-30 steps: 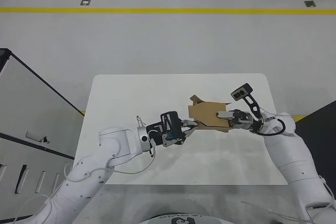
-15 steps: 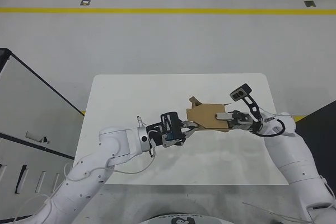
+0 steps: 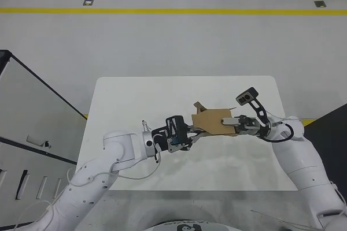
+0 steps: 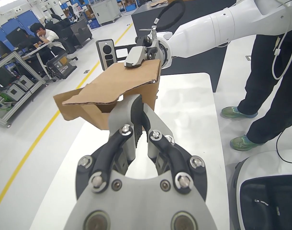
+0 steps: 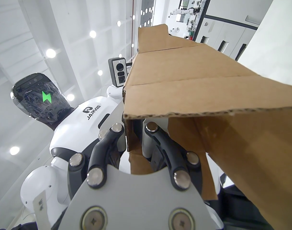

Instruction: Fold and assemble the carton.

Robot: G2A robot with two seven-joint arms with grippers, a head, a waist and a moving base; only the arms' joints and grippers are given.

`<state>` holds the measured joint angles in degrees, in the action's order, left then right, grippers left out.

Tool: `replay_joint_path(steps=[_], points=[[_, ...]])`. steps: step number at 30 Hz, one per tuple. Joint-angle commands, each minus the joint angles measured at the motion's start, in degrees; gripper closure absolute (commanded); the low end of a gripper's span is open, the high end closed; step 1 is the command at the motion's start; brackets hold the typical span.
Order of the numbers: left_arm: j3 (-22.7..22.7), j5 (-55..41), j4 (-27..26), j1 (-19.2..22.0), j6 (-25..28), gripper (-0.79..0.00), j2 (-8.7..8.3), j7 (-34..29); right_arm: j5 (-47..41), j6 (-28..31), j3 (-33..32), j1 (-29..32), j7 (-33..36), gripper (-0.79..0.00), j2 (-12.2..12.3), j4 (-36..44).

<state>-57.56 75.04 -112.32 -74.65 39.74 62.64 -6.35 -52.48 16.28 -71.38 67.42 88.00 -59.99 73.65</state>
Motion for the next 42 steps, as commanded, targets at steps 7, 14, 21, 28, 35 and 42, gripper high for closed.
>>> replay_joint_path(steps=[7,14,21,28,35,42], points=[[0.5,-0.3,0.9,0.6,0.2,0.0,0.14,0.5,-0.4,0.0,0.5,0.0,0.0,0.0,-0.1,0.2],[-0.7,-0.2,0.8,0.3,-0.4,0.0,-0.01,0.7,-0.8,0.0,-0.4,0.3,0.0,0.0,-0.1,-0.2],[-1.3,0.0,0.1,-0.4,-0.3,0.0,-0.16,0.6,-0.6,0.0,-1.4,0.6,0.0,0.0,-0.1,-0.4],[-1.0,-0.2,-0.2,-0.6,0.0,0.0,-0.16,0.5,-0.7,0.3,-1.1,0.8,-0.3,0.0,-0.4,-0.5],[-0.3,0.0,-0.1,-0.4,0.1,0.0,-0.06,0.6,-0.7,0.2,-0.4,0.6,-0.2,0.0,-0.8,-0.7],[0.1,0.0,0.0,-0.2,0.1,0.0,0.02,0.8,-0.7,0.1,0.0,0.5,-0.1,0.0,-1.0,-0.7]])
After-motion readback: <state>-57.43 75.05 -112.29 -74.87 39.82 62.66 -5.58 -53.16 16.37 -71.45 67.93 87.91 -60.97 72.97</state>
